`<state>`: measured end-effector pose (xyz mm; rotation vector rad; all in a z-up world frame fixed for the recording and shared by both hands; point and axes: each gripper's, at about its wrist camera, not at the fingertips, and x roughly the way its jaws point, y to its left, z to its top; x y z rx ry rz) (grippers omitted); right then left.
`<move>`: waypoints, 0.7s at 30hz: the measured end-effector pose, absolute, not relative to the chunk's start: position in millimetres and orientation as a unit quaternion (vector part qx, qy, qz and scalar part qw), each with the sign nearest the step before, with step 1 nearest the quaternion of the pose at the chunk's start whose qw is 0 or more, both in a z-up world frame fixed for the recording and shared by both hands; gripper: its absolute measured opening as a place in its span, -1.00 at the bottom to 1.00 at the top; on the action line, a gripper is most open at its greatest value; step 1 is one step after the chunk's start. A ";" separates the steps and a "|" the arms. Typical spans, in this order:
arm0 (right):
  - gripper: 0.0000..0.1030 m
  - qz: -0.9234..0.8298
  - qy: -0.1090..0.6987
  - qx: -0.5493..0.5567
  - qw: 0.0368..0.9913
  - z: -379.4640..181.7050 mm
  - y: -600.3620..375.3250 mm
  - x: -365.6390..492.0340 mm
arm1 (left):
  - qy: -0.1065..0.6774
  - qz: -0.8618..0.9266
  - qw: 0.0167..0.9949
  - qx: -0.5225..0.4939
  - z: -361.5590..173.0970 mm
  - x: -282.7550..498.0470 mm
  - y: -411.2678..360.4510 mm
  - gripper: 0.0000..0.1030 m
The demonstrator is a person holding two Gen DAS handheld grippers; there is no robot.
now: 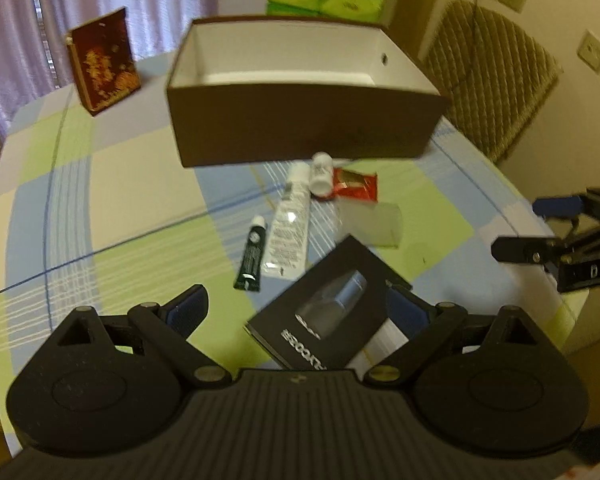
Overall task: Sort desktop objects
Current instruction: 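Withdraw both grippers from the box toward the remaining table items, then grasp the black FLYCO shaver box with the left gripper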
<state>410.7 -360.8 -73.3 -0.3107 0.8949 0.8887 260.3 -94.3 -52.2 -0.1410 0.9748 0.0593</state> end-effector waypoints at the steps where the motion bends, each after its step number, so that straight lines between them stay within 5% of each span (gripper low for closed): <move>1: 0.96 0.411 0.422 -0.146 0.795 -76.6 -362.0 411.9 | 0.472 0.022 0.880 -0.059 -56.1 260.5 -96.8 0.83; 21: 0.96 0.348 0.478 -0.140 0.794 -113.4 -391.7 431.0 | 0.502 -0.138 0.849 0.090 -121.6 293.3 -121.1 0.86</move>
